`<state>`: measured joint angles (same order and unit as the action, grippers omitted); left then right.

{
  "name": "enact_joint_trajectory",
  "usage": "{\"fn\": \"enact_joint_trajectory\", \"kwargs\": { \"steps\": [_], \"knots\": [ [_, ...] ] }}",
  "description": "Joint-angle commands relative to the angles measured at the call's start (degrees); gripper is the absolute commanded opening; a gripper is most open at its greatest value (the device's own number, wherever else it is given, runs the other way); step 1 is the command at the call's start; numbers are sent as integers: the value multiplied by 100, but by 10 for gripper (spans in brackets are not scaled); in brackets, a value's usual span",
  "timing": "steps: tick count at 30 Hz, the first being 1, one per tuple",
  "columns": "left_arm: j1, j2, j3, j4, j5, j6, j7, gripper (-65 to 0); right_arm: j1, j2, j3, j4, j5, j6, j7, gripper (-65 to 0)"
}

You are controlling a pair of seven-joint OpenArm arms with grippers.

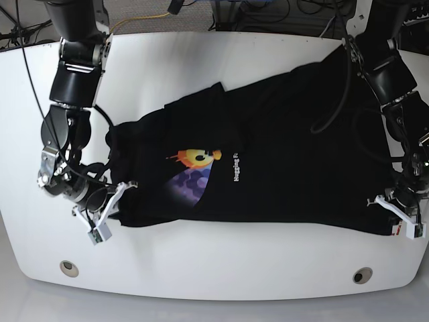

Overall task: Fold the T-shirt properly
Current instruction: 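Lift the shirt with both grippers, flip it and lay it down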

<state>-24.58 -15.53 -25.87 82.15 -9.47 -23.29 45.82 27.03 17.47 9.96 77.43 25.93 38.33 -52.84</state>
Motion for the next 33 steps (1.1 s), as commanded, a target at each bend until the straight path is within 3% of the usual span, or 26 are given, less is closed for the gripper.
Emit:
{"fn": "enact_joint_trajectory", "kwargs": {
  "steps": [1,14,20,26,33],
  "knots": [
    [-351,-95,-11,405,-33,12,90,-650,502,112,-209,138,128,-4,225,-648],
    [-2162,-139,-20,1609,-24,21,1295,-650,2796,947,-1536,130,136,14,207,-644],
    [-2751,-271,7,1706,-33,4,1391,-650,3658,1088,-1598,147,154,167,-417,-647],
    [-2522,-245,15,1680,-33,-5,1391,-650,3209,1105,-1237,587,444,167,-699,-645],
    [-1300,-43,-11,2093,-50,-119,1383,-650,1601,1009,-727,1440,453,167,-699,-645]
  ]
}}
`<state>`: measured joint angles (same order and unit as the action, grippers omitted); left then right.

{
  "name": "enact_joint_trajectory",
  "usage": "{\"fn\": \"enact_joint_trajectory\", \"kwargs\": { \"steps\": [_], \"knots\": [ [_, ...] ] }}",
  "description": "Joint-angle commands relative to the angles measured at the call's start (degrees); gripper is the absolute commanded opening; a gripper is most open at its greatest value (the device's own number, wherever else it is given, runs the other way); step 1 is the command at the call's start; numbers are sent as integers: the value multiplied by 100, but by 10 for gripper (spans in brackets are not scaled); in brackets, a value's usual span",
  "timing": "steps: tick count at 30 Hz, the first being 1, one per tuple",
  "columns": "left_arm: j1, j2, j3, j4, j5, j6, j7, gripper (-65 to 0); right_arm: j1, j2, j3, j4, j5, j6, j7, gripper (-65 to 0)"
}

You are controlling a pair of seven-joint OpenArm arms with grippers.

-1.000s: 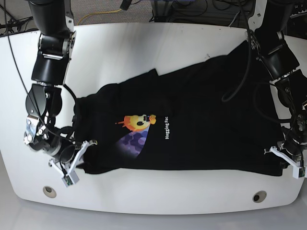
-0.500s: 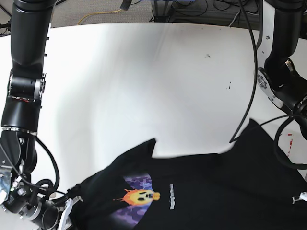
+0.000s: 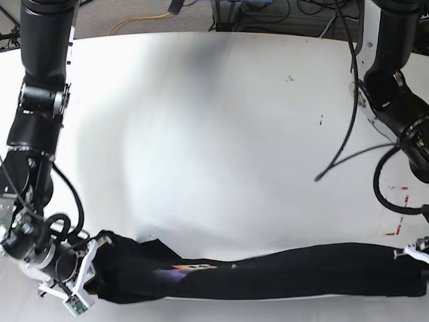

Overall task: Fold the T-shirt properly
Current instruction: 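Lift the shirt with both grippers, flip it and lay it down, then drag the held shirt edge with both grippers to straighten it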

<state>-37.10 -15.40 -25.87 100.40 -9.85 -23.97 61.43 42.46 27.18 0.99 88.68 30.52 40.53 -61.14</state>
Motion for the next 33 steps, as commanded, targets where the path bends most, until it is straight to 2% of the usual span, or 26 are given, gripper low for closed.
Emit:
{"fn": "enact_joint_trajectory", "kwargs": {
  "steps": [1,10,15,24,29,33],
  "knots": [
    [286,-47,-11,417,-13,-148,-178,-650,-285,-23,292,472,-6,-53,132,-645],
    [2334,67,-108,760,-13,-658,-275,-650,-2298,-507,1127,683,-6,-53,150,-644],
    [3310,76,-310,734,-4,-808,-820,-650,-3134,-727,1496,683,3,-53,150,-644],
    [4093,67,-539,663,31,-1212,-873,-650,-4171,-735,1505,1325,11,-53,79,-642],
    [4295,41,-626,602,40,-1432,-873,-650,-4417,-735,1531,1430,11,-53,-501,-642],
    [4400,23,-706,602,40,-1476,-873,-650,-4646,-674,1496,1439,-6,-53,-615,-628]
  ]
}}
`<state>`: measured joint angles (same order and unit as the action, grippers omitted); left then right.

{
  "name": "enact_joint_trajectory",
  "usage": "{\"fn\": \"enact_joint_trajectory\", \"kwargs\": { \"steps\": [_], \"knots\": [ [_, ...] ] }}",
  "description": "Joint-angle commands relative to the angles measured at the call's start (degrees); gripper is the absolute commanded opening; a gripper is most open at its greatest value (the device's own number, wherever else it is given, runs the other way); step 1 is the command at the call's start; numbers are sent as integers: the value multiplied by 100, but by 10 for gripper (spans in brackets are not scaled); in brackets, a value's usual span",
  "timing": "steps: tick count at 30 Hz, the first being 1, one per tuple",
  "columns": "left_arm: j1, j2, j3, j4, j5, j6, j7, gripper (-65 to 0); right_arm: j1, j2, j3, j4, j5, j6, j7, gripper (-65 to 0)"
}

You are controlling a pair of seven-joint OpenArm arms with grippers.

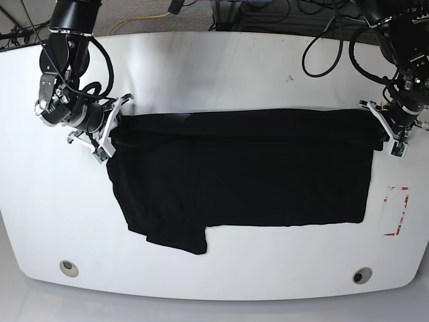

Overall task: Fold the T-shirt properly
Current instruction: 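Drag the held shirt edge with both grippers to straighten it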

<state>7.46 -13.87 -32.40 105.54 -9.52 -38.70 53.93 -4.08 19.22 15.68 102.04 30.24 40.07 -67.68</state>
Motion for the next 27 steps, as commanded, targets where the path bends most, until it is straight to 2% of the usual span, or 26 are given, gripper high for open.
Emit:
{"fn": "enact_joint_trajectory", "kwargs": {
  "steps": [1,2,7,9,12,18,23,27],
  "knots": [
    [-39,-130,-61,88,7,-3,-123,-650,-36,130,27,113,22,-7,38,-604],
    [23,-191,-61,88,7,-3,-123,-650,-89,183,27,121,31,-7,30,-561],
    [163,-279,-43,97,-2,-3,-123,-650,-168,403,27,130,31,-7,-252,-205],
    [181,-279,-43,97,-2,-3,-123,-650,-168,500,71,271,57,-7,-375,-127],
    [181,-279,-61,97,7,-130,-123,-650,-335,552,221,543,312,-7,-428,-124],
    [234,-262,-52,141,7,-130,-123,-650,-669,464,1452,429,1235,-7,-551,-135],
    [216,-270,-34,106,7,-130,-123,-650,-704,69,2304,-98,1552,-7,-612,-135],
    [234,-270,-52,97,7,-130,-123,-650,-819,-318,2577,-257,1526,-7,-691,-135]
  ]
}}
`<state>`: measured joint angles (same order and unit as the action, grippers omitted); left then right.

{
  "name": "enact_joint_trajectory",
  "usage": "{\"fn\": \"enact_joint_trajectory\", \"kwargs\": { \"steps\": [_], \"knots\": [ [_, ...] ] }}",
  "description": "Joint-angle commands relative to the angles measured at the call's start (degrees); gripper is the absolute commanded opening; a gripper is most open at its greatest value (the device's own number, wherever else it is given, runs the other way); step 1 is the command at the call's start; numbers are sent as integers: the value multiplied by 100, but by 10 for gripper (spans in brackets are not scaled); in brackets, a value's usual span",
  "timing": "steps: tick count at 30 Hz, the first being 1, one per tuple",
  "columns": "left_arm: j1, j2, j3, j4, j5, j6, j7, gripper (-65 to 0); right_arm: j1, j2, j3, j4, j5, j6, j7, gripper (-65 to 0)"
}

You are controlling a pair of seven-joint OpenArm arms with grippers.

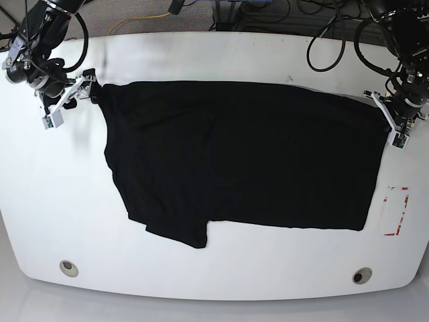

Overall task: Fold the T-shirt properly
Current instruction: 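Drag the held shirt edge with both grippers to straighten it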

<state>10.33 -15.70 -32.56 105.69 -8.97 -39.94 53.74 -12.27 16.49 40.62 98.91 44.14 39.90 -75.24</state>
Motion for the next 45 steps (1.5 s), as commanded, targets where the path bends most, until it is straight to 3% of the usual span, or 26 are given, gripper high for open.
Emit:
{"fn": "enact_joint_trajectory", "kwargs": {
  "steps": [1,8,20,32,40,42,45],
  "knots": [
    [-61,-87,-37,64,-48,-6,-103,-650,-8,-141,109,65,135,10,65,-135],
    [-79,-104,-46,-428,-48,-6,-103,-650,10,-686,118,47,100,10,82,-138],
    [-404,-227,-54,-1307,-74,-6,-103,-650,-175,-704,136,82,162,10,276,-214],
    [-1081,-227,-46,-1844,-57,-6,-103,-650,-324,-713,136,838,162,10,267,-212],
    [-1239,-227,42,-1852,-48,-6,-103,-650,-193,-722,92,487,109,10,276,-212],
    [-1239,-227,122,-1852,-48,-6,-103,-607,-140,-713,92,302,100,10,276,-212],
    [-1239,-227,122,-1861,-39,-6,-103,-472,-61,-686,92,38,100,10,355,-212]
  ]
}}
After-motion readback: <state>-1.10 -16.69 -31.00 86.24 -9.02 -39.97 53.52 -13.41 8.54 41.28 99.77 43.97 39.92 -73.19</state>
